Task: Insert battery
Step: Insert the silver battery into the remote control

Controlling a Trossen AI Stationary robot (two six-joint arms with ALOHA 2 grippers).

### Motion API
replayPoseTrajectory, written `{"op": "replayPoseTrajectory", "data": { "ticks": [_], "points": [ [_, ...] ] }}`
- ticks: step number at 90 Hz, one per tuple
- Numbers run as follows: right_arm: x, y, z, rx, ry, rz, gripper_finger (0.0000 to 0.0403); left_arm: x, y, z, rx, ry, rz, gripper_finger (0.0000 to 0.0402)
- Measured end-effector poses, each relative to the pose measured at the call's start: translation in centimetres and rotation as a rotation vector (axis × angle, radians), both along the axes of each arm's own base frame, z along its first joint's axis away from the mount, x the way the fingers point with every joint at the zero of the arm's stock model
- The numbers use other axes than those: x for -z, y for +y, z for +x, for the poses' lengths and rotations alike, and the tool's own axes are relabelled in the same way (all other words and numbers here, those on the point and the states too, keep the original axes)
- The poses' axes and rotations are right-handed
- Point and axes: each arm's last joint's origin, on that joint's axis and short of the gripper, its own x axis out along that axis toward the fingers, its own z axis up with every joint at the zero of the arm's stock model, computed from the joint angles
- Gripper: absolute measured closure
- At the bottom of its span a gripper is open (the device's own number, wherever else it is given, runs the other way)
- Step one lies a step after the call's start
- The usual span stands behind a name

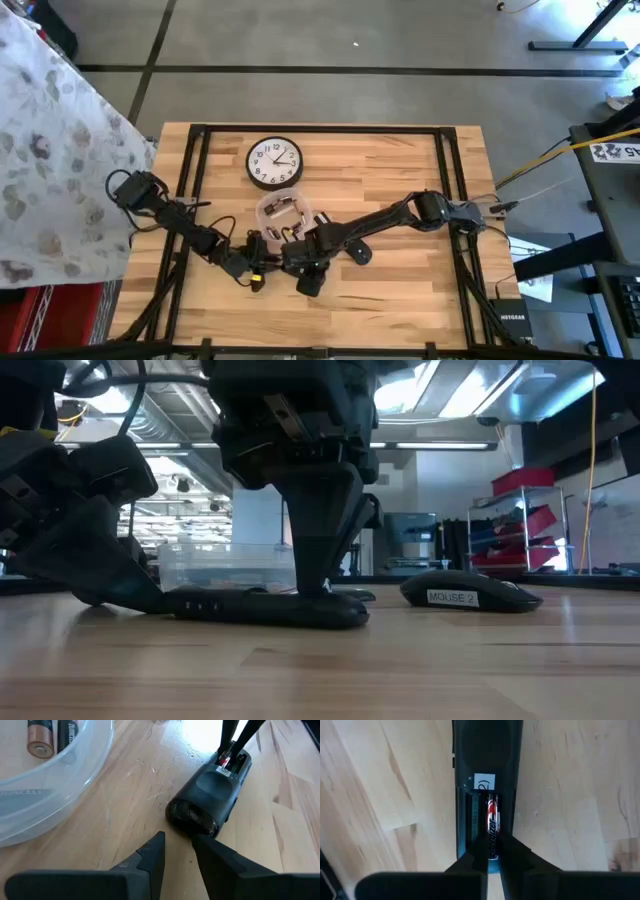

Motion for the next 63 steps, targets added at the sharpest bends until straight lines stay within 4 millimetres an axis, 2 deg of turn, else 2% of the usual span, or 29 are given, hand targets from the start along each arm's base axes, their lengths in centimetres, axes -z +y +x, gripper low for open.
{"op": "replayPoseTrajectory", "data": {
  "ticks": [46,63],
  "points": [
    [-1.6,-0.2,-0.6,0.042,0.083,-0.048,0.04,0.0,0.0,0.1,0.003,0.001,-0.008,0.0306],
    [-1.6,-0.2,-0.7,0.042,0.091,-0.055,0.0399,0.0,0.0,0.0,0.003,0.001,-0.008,0.0306]
  ]
}}
